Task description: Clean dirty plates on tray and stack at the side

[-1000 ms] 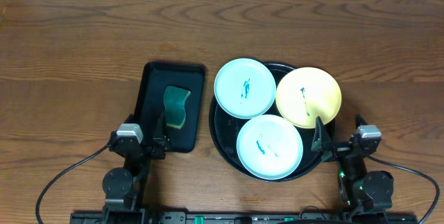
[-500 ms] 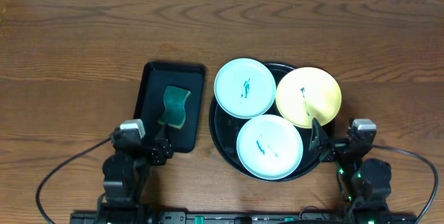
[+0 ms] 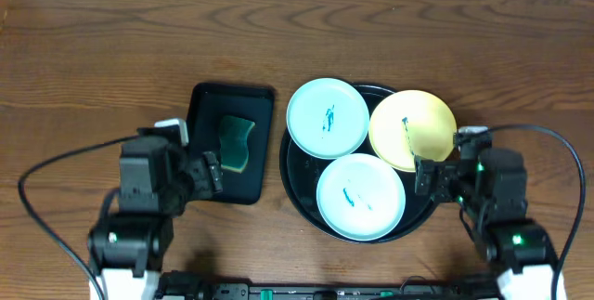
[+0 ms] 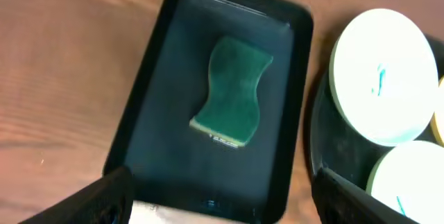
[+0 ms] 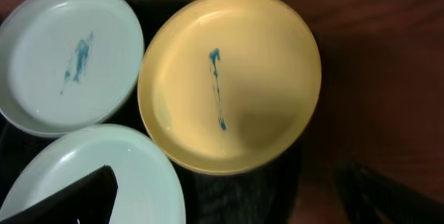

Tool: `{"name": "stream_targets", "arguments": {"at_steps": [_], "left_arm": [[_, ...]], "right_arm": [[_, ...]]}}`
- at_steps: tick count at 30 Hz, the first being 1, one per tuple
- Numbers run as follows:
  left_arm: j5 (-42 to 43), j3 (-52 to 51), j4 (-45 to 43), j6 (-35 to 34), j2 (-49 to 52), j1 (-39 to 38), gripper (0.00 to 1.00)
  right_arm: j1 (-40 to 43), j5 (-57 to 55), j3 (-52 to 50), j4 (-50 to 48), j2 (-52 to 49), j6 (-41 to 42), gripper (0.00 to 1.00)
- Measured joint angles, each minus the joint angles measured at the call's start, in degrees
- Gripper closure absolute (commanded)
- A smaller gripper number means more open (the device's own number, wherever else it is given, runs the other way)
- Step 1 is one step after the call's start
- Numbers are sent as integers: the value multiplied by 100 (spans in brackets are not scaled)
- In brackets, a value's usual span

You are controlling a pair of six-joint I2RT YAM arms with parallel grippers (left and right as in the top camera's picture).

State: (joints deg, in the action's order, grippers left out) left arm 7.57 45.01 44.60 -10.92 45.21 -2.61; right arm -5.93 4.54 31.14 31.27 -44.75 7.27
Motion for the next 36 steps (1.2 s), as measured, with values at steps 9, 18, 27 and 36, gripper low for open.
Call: {"name": "stream_targets", "arguments": {"at_steps": [9,18,27,36], "left_arm": [[0,413,634,-2,660,0,17],[0,428,-549,2,772,0,19],[-46,442,-1263,245,2188,-9,26],[-155,442,-2114,553,3499,-466,30]], "right_arm": [[0,35,599,365,-824,-61,1],[0,367,599,310,-846,151,1],[0,468,599,297,-876,155,1],[0,474,599,291,-876,170,1]]}}
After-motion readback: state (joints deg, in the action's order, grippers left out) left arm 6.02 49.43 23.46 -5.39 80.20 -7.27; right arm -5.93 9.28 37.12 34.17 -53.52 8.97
